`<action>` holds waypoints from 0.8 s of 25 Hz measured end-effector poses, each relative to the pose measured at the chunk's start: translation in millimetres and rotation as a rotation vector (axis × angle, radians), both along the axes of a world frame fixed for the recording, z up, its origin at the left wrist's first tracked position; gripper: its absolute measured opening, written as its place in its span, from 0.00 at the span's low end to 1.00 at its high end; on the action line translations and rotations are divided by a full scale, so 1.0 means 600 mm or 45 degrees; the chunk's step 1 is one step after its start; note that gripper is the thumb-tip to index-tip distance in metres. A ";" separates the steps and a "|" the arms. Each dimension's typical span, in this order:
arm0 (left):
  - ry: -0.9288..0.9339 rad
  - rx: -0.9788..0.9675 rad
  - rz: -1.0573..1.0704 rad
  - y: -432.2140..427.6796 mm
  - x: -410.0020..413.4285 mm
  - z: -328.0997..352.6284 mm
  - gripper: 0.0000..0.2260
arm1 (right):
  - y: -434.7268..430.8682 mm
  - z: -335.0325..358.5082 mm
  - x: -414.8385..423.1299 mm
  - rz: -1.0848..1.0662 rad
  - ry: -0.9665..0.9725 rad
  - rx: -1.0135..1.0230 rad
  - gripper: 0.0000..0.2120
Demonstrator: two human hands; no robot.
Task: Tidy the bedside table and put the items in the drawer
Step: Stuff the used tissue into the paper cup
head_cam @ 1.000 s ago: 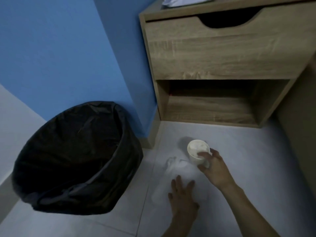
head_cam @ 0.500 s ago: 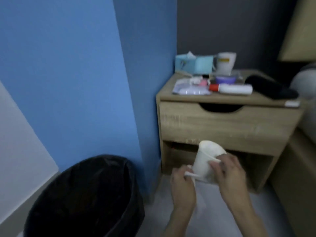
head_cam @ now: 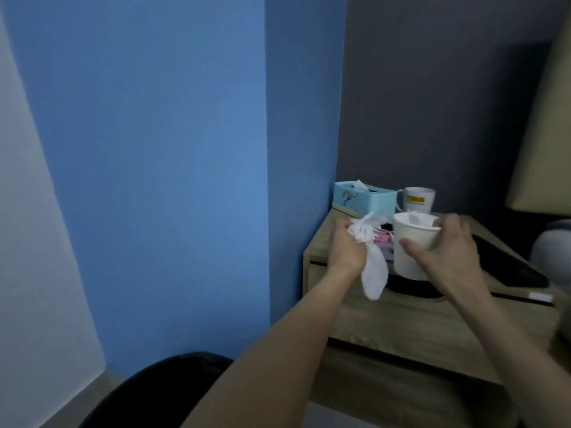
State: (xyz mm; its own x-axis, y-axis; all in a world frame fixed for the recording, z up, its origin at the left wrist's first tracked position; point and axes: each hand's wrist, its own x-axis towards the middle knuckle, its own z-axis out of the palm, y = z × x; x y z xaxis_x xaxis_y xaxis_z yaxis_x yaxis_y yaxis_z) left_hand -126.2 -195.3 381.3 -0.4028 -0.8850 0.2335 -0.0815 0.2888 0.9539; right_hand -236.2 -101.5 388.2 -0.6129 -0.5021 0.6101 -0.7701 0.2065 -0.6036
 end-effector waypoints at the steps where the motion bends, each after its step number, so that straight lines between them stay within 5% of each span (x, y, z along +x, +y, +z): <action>1: 0.004 0.026 0.020 -0.008 -0.007 -0.010 0.08 | -0.010 -0.009 -0.006 0.002 -0.020 0.008 0.25; 7: -0.129 -0.139 0.140 -0.046 -0.028 -0.051 0.03 | -0.051 -0.037 -0.011 0.019 -0.075 0.001 0.26; 15: -0.450 -0.527 0.098 -0.074 -0.057 -0.061 0.12 | -0.079 -0.046 -0.041 0.012 -0.027 0.003 0.25; 20: -0.751 -0.614 -0.032 -0.097 -0.080 -0.082 0.12 | -0.092 -0.056 -0.051 0.040 -0.168 -0.103 0.39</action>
